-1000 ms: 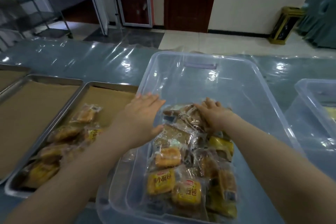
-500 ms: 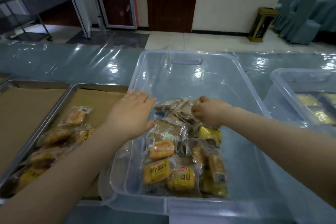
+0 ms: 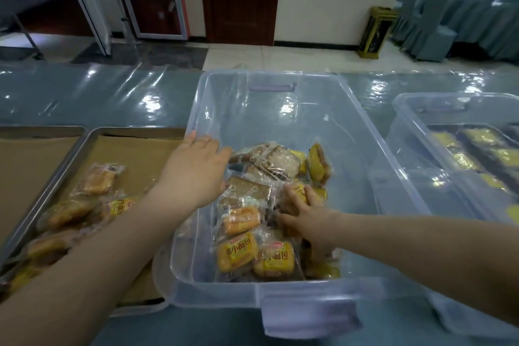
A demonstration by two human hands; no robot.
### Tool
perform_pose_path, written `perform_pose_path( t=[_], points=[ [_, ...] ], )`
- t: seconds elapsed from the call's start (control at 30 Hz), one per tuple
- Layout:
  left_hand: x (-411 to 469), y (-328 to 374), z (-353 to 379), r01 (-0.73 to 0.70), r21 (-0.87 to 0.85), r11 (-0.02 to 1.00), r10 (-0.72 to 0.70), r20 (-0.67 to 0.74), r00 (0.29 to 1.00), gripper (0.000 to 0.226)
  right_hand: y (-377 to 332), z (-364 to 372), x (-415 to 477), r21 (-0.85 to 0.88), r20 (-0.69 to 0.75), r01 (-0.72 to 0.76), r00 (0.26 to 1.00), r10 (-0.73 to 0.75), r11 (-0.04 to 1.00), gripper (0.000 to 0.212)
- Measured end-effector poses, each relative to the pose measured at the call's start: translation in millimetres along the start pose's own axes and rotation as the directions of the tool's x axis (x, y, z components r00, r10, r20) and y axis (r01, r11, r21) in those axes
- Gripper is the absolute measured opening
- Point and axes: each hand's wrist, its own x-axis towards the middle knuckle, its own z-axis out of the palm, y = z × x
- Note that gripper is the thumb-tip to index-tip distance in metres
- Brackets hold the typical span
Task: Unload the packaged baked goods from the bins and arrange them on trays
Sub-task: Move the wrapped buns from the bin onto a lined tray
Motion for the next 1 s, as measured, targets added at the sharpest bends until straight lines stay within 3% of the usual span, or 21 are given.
perform_pose_path(
  t=[0.27, 0.37, 0.43, 0.53, 0.63, 0.77, 0.87, 1.0],
  points=[
    [-1, 3, -3, 0.003, 0.06, 0.998, -0.006, 0.047, 0.999, 0.052, -3, -15, 13, 0.021, -0.133, -0.009, 0.991, 0.012, 1.0, 0.056],
    [1, 7, -6, -0.063, 0.093, 0.994, 0.059, 0.044, 0.997, 0.053, 4, -32, 7, 0.09, -0.18, -0.063, 0.98, 0.079, 0.994, 0.041],
    [3, 17, -10, -0.122, 0.023, 0.992, 0.121, 0.053, 0.991, 0.057, 13, -44, 3, 0.131, -0.216, -0.111, 0.967, 0.137, 0.985, 0.037],
    [10, 48, -15, -0.182, -0.24, 0.954, 0.237, 0.225, 0.945, 0.062, 26, -58, 0, 0.142, -0.268, -0.136, 0.948, 0.17, 0.98, 0.038],
    [13, 90, -7, -0.109, -0.37, 0.923, 0.293, 0.488, 0.822, 0.077, 32, -59, 0, 0.162, -0.274, -0.15, 0.943, 0.19, 0.975, 0.039],
    [10, 121, 24, -0.04, -0.306, 0.951, 0.262, 0.73, 0.631, 0.11, 34, -57, 2, 0.187, -0.268, -0.175, 0.937, 0.222, 0.967, 0.042],
    [11, 114, 41, 0.0, -0.221, 0.975, 0.171, 0.756, 0.632, 0.121, 35, -57, 6, 0.148, -0.262, -0.184, 0.94, 0.218, 0.972, 0.045],
    [12, 114, 54, 0.038, -0.188, 0.982, 0.12, 0.756, 0.643, 0.113, 35, -58, 11, 0.146, -0.23, -0.163, 0.954, 0.194, 0.976, 0.045]
  ],
)
